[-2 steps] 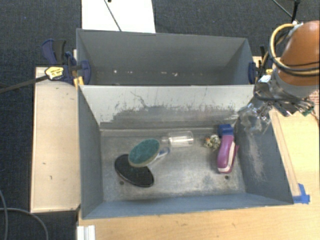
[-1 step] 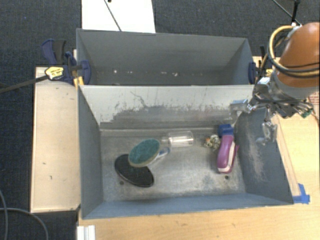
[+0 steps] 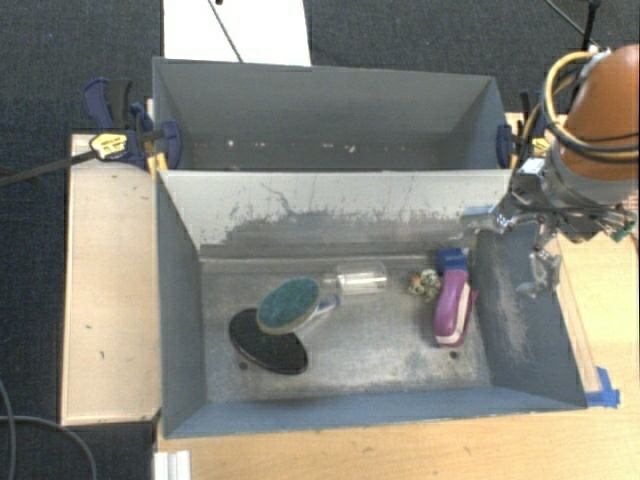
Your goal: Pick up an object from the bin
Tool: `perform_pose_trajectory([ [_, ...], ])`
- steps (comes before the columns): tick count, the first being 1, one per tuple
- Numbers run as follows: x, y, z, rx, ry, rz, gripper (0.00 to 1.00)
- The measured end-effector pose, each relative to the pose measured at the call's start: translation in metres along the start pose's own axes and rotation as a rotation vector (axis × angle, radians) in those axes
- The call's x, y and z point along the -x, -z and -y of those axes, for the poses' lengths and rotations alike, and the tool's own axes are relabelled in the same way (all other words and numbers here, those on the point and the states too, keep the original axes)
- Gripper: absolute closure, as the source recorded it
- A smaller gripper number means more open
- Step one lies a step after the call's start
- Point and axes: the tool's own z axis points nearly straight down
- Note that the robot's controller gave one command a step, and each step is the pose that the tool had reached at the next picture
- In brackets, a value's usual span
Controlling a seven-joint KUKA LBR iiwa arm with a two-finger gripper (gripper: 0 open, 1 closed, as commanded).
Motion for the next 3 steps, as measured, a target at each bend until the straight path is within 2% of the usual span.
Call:
perform_pose_trajectory([
  [1, 0.0001, -0.1541, 0.028, 0.005, 0.083, 0.0, 0.0],
  [2, 0.0008, -0.1494, 0.0294, -0.001, 0.081, 0.002, 1.0],
  [3, 0.001, -0.1495, 0.0291, 0.0, 0.081, 0.003, 0.0],
])
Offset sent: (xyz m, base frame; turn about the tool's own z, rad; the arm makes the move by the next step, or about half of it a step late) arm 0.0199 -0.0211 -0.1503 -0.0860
